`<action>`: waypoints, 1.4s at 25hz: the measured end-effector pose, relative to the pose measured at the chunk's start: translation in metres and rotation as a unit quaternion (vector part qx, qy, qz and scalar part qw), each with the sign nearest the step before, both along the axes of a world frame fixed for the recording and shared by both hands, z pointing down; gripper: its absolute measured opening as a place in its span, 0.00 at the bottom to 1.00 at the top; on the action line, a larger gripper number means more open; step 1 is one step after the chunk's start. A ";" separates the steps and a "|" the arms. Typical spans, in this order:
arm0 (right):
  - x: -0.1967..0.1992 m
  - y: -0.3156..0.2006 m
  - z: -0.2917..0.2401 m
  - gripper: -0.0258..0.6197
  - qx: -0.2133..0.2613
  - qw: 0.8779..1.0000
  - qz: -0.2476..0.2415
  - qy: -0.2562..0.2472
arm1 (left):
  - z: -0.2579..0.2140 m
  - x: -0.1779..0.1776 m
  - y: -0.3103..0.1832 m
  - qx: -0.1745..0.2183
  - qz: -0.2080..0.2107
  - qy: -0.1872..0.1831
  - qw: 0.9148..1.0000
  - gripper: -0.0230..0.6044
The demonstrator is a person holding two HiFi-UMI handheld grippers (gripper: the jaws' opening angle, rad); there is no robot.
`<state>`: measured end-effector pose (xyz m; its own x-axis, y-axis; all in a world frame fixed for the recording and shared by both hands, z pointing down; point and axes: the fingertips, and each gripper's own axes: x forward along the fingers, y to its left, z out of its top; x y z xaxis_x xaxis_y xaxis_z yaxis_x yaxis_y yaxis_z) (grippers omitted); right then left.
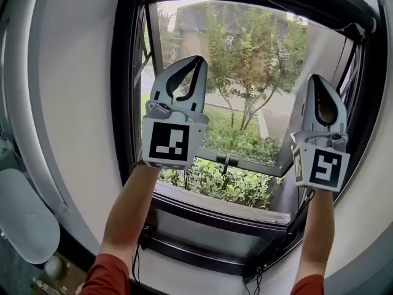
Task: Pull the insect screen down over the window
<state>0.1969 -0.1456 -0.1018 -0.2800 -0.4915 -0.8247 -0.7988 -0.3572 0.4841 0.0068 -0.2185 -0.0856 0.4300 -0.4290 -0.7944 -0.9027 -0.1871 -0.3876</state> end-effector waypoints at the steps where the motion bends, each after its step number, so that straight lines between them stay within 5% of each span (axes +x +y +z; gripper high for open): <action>1: 0.002 0.000 -0.004 0.05 0.001 1.000 0.001 0.003 | -0.004 -0.001 0.000 0.006 -0.007 0.002 1.000 0.05; 17: -0.018 -0.022 -0.058 0.06 0.014 0.998 0.040 0.037 | -0.063 0.005 -0.010 0.068 -0.063 -0.044 0.995 0.05; 35: -0.033 -0.073 -0.124 0.10 -0.025 0.974 0.188 0.122 | -0.131 0.024 -0.053 0.099 -0.160 -0.162 0.969 0.10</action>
